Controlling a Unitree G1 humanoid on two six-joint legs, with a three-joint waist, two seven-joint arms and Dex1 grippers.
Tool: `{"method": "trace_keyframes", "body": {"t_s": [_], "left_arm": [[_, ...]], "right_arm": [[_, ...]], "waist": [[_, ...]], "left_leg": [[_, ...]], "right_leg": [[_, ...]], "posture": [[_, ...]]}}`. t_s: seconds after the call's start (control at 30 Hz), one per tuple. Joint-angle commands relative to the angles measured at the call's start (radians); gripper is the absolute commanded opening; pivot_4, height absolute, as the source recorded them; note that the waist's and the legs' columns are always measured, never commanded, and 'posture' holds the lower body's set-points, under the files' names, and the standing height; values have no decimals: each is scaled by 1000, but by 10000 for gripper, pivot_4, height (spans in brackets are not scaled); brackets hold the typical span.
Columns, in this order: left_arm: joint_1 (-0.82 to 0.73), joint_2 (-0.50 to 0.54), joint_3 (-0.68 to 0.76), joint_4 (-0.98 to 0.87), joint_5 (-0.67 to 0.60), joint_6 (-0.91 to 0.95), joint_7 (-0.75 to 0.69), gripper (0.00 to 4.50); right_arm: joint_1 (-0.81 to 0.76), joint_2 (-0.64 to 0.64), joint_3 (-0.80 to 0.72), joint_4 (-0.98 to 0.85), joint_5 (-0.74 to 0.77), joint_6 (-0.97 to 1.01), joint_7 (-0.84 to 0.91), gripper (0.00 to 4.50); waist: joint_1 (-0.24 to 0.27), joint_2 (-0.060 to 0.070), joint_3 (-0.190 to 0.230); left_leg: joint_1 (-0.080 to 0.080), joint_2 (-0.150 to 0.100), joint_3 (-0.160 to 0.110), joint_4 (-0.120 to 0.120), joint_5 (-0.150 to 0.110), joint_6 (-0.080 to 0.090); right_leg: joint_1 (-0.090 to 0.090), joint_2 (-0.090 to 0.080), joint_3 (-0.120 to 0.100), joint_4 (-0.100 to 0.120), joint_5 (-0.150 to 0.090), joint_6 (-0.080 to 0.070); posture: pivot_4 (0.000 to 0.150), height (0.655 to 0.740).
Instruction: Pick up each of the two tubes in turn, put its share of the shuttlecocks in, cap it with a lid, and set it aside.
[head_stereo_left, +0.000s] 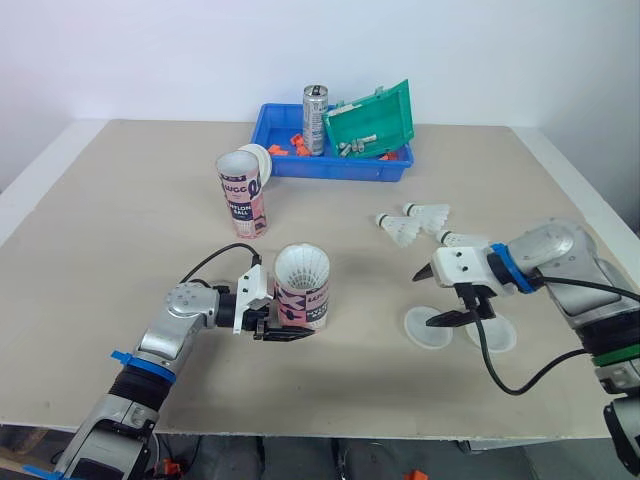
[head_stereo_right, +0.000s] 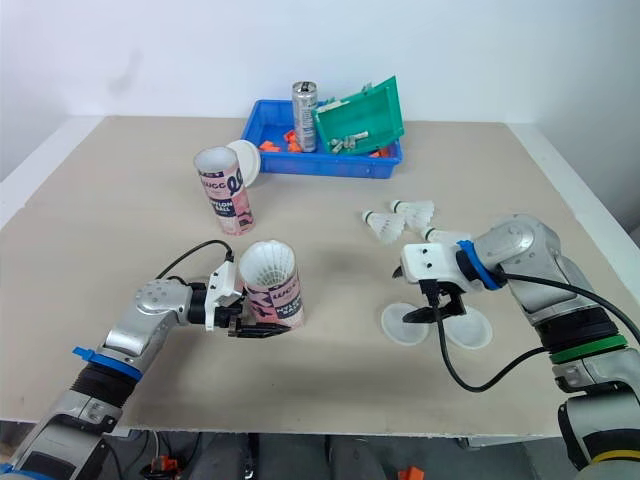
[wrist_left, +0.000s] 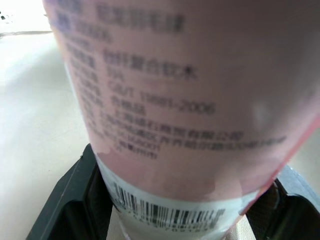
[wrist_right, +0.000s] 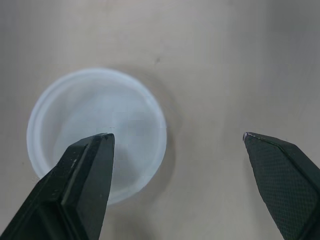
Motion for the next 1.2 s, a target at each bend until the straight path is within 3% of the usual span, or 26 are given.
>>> {"method": "trace_keyframes", "body": {"t_s": [0.03,0.13,0.37,0.4,0.7,0.9,1.07,1.2], "left_arm": [[45,27,-65,56,81,20,-13,30726],[43,26,-61,53,69,38,-11,30726],[40,39,-76,64,98,20,-10,30726],[41,42,-81,66,102,15,-10,30726],[41,47,-98,80,110,3,-12,30726],[24,47,-102,100,110,6,-24,30726],[15,57,-110,93,99,36,-59,30726],[-3,57,-117,89,99,74,-72,30726]], "right_arm": [[-24,-3,0,7,-8,-33,31,44220],[-28,2,2,3,-2,-27,46,36389],[-27,4,7,-15,-15,-34,47,2671],[-27,4,2,-25,-6,-31,50,239],[-87,40,-92,-235,183,156,54,239],[-285,75,-163,-311,333,257,54,239],[-439,171,-124,-317,386,279,62,239],[-514,268,-41,-282,333,219,63,239]], "waist": [[0,1,0],[0,1,-1],[0,2,-1],[0,2,-1],[-1,5,-3],[-2,6,-4],[-3,6,-7],[-4,7,-7]], "left_leg": [[0,0,0,0,0,0],[1,0,0,0,0,0],[2,0,0,0,0,0],[2,0,0,0,0,0],[5,0,0,-1,0,0],[6,0,0,-1,-1,-1],[8,0,0,-3,-2,-2],[7,0,0,-3,-3,-3]], "right_leg": [[0,0,0,0,0,0],[1,0,0,0,0,0],[2,0,0,0,0,0],[2,0,0,0,0,0],[4,0,0,0,0,0],[5,0,0,0,0,0],[5,0,0,-1,-1,-2],[4,0,0,-1,-2,-3]], "posture": [[1500,7038],[1500,7038],[1500,7038],[1500,7038],[1500,7038],[1500,7038],[1500,7038],[1500,7038]]}}
